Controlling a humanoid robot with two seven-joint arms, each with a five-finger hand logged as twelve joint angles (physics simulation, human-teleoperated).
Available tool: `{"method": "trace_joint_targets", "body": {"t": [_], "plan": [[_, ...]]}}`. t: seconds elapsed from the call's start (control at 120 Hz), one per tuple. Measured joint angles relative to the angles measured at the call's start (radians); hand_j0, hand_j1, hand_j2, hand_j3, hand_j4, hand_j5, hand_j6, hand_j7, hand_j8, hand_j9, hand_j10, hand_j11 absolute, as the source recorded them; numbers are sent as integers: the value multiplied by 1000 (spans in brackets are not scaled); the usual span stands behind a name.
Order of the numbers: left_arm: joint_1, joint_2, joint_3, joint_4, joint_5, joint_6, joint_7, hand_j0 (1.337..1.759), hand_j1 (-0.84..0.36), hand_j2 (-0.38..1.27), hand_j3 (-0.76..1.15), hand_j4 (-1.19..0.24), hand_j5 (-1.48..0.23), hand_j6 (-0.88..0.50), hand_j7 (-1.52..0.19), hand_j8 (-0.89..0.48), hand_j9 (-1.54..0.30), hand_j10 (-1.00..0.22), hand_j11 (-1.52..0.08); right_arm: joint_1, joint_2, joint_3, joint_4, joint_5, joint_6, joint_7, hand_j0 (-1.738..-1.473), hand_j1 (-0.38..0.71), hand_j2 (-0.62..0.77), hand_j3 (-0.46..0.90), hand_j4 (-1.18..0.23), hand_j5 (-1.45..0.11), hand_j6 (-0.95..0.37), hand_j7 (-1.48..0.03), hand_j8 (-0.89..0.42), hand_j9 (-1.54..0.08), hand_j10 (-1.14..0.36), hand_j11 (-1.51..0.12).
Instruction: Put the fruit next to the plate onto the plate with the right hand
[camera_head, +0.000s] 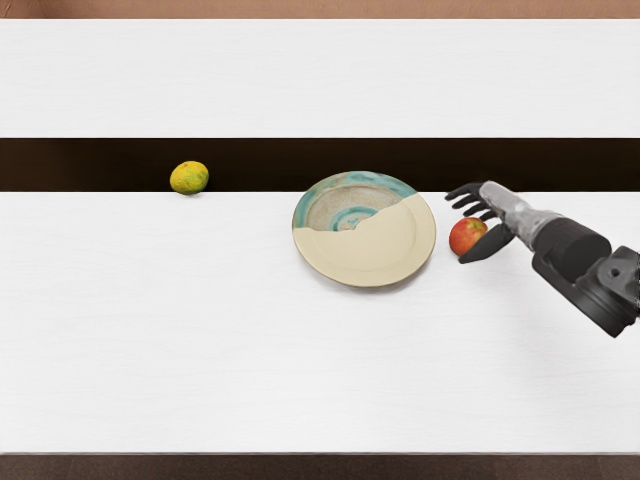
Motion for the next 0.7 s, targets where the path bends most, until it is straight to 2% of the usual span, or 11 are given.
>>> {"method": "trace_joint_targets", "body": {"t": [0.275,0.358,0.508,0.7], "plan": [[-1,0,0,0,0,0,0,1658,349,0,0,0,0,0,0,0,0,0,0,-6,9,-11,0,-5,3,-1,-1658,157,-77,0,-445,-539,-436,-555,-398,-548,-364,-556],[0,0,0,0,0,0,0,1658,349,0,0,0,0,0,0,0,0,0,0,-6,7,-14,1,-4,5,-1,-1658,202,-77,0,-485,-591,-476,-607,-449,-599,-419,-609],[0,0,0,0,0,0,0,1658,349,0,0,0,0,0,0,0,0,0,0,-5,-1,-15,4,1,10,-2,-1656,244,-36,0,-520,-686,-525,-680,-373,-690,-360,-695],[0,0,0,0,0,0,0,1658,349,0,0,0,0,0,0,0,0,0,0,0,-14,-2,22,7,15,-6,-1656,242,32,0,-544,-736,-554,-721,-386,-732,-369,-730]]}}
